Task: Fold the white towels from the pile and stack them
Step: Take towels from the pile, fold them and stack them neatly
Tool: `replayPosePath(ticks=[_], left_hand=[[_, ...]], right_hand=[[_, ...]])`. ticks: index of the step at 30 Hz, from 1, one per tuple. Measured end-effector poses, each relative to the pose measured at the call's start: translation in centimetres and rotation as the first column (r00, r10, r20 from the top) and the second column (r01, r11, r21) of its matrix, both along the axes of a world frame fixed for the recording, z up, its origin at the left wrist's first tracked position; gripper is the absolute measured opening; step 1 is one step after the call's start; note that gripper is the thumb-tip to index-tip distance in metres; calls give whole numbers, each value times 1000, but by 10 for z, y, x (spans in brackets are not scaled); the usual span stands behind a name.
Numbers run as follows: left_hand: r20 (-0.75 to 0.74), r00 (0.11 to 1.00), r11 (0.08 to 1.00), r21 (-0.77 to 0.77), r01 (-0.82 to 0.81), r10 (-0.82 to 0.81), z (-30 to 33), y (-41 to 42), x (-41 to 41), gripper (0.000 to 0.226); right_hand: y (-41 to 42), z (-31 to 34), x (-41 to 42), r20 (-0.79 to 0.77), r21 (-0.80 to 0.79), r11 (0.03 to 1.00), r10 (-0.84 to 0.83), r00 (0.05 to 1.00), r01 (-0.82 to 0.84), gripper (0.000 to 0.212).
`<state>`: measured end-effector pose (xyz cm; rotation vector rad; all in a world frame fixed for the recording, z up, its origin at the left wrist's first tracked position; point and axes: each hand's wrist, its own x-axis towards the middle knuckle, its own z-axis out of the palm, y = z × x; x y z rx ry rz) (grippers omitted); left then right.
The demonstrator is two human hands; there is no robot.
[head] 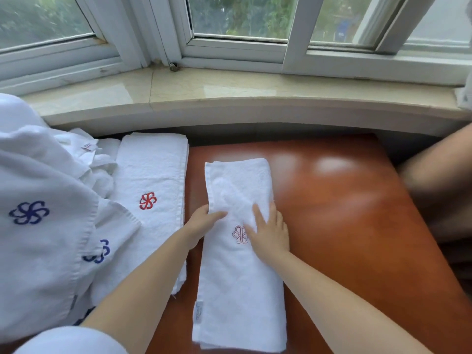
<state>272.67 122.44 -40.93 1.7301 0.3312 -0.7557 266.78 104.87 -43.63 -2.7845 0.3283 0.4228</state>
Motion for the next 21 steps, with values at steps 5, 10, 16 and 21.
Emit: replayPosePath(ticks=[5, 10, 16, 21], left_hand=[[-169, 986, 999, 46, 25, -17, 3, 1, -27, 19], [-267, 949, 977, -79, -196, 169, 15, -8, -43, 53], [-316, 947, 941, -305, -150, 49, 74, 30, -36, 39], [-175, 978, 941, -296, -163, 115, 115, 78, -42, 53]], right_hand=[[-14, 2, -15, 3, -92, 994, -64, 998, 64, 62], [-6, 33, -1, -343, 658, 405, -589, 731, 635, 69], [14, 78, -2, -297, 896, 270, -225, 928, 352, 45], [50, 122, -5, -143, 952, 256, -107, 984, 166, 50]])
